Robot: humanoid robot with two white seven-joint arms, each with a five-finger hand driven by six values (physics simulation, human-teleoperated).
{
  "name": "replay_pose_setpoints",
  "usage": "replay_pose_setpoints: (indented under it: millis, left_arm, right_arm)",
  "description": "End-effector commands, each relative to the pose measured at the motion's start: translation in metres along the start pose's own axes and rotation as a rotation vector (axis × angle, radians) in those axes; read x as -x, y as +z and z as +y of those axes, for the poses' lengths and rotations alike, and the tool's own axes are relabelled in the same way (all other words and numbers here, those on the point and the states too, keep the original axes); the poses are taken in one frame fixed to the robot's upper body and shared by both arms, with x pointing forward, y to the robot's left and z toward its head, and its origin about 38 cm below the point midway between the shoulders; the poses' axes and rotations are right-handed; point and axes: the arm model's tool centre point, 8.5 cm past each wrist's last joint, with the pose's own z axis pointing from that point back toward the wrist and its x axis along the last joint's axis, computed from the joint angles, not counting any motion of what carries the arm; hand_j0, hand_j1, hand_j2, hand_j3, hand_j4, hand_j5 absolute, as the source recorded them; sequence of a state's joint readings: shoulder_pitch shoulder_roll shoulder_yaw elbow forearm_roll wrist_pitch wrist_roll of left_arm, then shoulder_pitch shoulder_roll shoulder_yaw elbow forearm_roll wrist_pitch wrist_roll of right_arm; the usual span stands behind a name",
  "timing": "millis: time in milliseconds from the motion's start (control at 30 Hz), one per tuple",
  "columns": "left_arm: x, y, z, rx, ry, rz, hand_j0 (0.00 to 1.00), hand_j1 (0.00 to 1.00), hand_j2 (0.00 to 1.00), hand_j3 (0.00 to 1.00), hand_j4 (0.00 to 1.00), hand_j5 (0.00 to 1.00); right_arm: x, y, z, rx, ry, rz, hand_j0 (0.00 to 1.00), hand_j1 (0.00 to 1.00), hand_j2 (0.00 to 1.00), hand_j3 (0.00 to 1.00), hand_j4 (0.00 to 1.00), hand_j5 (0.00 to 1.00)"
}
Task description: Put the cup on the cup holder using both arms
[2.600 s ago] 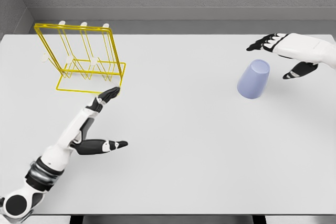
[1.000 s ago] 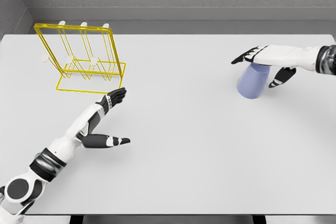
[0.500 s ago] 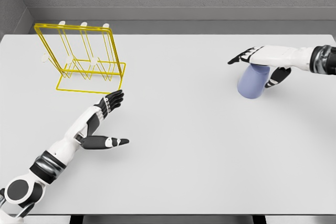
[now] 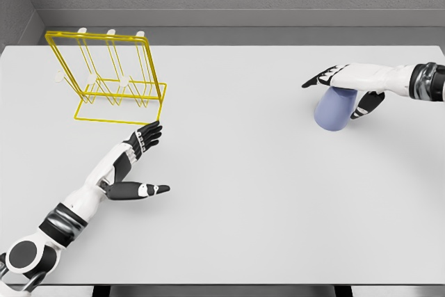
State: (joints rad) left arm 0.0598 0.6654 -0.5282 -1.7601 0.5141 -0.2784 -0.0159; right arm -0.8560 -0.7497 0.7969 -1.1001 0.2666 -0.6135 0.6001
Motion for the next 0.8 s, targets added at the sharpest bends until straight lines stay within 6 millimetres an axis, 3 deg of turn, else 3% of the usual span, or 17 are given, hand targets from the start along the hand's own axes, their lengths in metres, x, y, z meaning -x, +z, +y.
replay_pose_setpoints:
  millis: [0,600,767]
  left_arm:
    - [-0.0005,0.0002,0.0004,0.001,0.000,-0.001,1.00,1.00,1.00,1.00,1.00,1.00]
    - [-0.0011,-0.0008,-0.0003,0.001,0.001,-0.004,1.00,1.00,1.00,1.00,1.00,1.00]
    - [-0.0011,-0.0008,-0.0003,0.001,0.001,-0.004,1.00,1.00,1.00,1.00,1.00,1.00]
  right_arm:
    - [-0.0002,0.0002,-0.0007,0.005,-0.005,-0.001,1.00,1.00,1.00,1.00,1.00,1.00]
    - [-0.0012,-0.0061,0.0039,-0.009,-0.017,-0.007,1.00,1.00,1.00,1.00,1.00,1.00]
    - [-0.0029,-0.0087,0.0035,-0.008,-0.017,-0.013,0.95,0.95,0.95,0.95,0.95,0.95]
